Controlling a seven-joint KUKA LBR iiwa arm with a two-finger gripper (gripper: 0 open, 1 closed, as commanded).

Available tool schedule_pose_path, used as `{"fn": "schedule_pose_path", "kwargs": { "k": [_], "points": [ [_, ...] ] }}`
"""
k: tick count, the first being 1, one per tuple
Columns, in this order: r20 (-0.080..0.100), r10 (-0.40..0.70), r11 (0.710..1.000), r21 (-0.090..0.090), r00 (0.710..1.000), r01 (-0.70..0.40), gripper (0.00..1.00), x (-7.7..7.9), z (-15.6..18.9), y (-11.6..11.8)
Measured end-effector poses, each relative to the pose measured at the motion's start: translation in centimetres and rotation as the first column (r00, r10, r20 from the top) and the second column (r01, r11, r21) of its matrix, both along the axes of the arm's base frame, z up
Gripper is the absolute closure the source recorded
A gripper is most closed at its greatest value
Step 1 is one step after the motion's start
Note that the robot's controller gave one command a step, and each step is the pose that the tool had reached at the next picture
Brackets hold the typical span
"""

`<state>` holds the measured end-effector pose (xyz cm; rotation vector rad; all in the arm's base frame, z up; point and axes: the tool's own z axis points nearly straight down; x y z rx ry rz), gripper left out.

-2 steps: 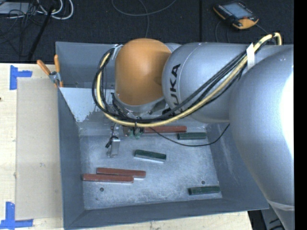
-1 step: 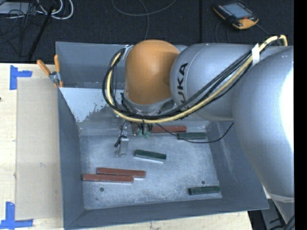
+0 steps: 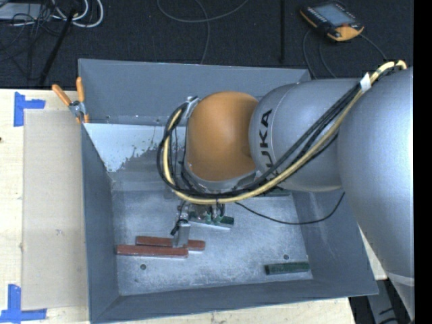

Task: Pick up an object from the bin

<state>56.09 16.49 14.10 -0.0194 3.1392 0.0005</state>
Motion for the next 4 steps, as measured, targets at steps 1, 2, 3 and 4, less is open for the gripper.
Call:
{"fn": "schedule_pose_path", "kwargs": {
  "k": [1,2,3,4],
  "points": [
    [-0.003,0.148,0.989,-0.001,0.989,-0.148,0.00,-4.1,-4.7,2.0],
    [-0.001,0.562,0.827,0.001,0.827,-0.562,1.00,-4.0,-7.1,5.9],
    [-0.001,0.561,0.828,0.001,0.828,-0.561,1.00,-4.0,-7.1,5.9],
    [-0.002,0.536,0.844,0.001,0.844,-0.536,1.00,-5.0,7.5,3.1]
  ]
}}
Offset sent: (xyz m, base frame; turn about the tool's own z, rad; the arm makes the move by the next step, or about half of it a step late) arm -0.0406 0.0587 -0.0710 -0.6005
